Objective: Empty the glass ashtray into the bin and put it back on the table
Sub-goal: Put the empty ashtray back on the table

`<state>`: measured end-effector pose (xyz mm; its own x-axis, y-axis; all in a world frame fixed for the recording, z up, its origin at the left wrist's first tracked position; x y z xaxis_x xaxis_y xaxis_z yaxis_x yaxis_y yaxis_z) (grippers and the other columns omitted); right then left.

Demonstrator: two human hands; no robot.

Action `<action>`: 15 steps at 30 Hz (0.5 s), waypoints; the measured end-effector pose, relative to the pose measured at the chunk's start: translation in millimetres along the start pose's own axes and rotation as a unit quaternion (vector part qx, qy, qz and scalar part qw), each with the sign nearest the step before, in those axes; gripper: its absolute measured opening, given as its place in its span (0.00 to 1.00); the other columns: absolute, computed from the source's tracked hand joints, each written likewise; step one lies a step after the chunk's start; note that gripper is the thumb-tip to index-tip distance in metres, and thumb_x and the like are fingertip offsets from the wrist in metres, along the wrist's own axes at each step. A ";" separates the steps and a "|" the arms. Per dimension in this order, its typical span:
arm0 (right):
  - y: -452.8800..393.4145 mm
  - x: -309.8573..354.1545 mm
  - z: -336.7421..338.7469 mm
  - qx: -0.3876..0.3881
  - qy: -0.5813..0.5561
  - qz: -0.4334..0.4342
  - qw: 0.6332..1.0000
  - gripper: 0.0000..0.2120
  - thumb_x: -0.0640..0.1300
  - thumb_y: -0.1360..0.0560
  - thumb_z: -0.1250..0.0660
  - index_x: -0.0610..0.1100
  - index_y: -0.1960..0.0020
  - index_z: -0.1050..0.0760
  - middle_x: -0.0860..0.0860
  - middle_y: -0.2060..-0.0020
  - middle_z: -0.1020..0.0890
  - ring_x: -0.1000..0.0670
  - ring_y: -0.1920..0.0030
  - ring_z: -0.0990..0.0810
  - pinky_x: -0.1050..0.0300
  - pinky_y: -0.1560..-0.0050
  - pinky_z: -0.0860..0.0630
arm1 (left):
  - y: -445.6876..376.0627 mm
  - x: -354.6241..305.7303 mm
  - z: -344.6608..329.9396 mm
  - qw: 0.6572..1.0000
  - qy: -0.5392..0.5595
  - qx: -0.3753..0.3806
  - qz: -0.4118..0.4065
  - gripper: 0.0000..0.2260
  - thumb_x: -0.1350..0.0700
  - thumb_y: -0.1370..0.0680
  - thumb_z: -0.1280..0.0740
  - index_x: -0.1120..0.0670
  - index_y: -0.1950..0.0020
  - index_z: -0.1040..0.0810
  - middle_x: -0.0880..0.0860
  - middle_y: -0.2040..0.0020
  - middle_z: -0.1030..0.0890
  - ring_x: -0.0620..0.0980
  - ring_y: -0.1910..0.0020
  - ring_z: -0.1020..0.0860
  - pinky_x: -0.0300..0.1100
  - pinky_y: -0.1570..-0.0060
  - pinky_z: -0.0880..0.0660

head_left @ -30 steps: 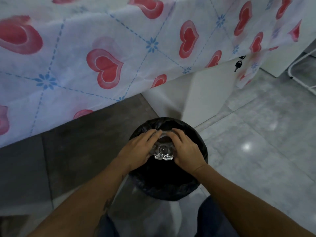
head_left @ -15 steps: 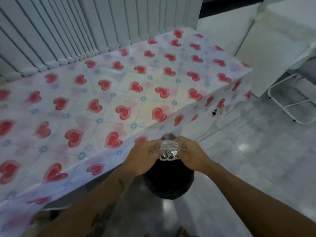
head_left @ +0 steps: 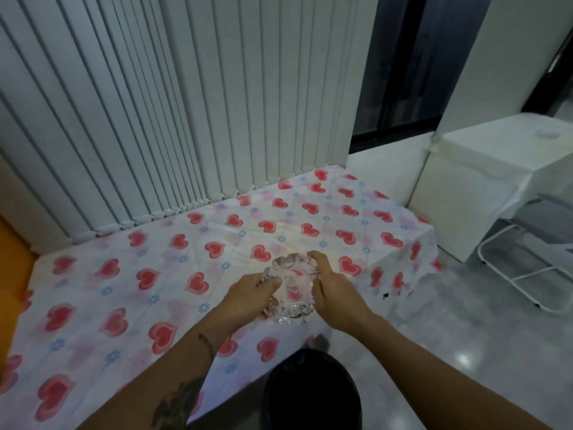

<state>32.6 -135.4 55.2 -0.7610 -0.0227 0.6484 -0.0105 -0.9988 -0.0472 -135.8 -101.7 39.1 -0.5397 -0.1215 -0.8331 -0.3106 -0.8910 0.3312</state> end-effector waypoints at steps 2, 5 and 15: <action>-18.3 -4.6 2.6 -0.004 0.024 0.000 1.000 0.28 0.42 0.17 0.45 0.53 0.21 0.50 0.51 0.68 0.26 0.51 0.70 0.27 0.57 0.70 0.32 | -15.4 1.2 -0.1 0.999 0.022 -0.007 0.022 0.18 0.42 0.24 0.34 0.54 0.45 0.19 0.57 0.53 0.14 0.56 0.54 0.15 0.58 0.48 0.18; -51.6 -19.7 3.5 0.007 0.005 0.006 1.000 0.27 0.41 0.17 0.44 0.52 0.21 0.46 0.53 0.67 0.25 0.54 0.70 0.27 0.58 0.71 0.28 | -41.7 1.4 -2.5 0.997 0.052 -0.037 0.051 0.13 0.48 0.24 0.33 0.52 0.44 0.18 0.54 0.50 0.16 0.53 0.54 0.16 0.53 0.47 0.17; -183.3 -134.7 -22.3 0.122 0.004 -0.064 0.990 0.30 0.36 0.21 0.40 0.53 0.22 0.40 0.42 0.45 0.18 0.47 0.56 0.18 0.53 0.55 0.18 | -150.9 -0.6 -38.7 0.975 0.074 -0.143 0.152 0.23 0.57 0.23 0.33 0.49 0.28 0.29 0.56 0.44 0.17 0.50 0.57 0.18 0.40 0.64 0.23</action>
<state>122.6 51.7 -40.4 -0.7689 0.1046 0.6308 0.0491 -0.9739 0.2214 -58.3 15.8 -27.5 -0.4467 -0.4426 -0.7775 0.0883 -0.8866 0.4540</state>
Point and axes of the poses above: each hand's wrist, its own y-axis away from the middle knuckle, its own z-axis out of the back of the hand, x = y × z, the point moved 9 cm from there along -y, towards the middle knuckle
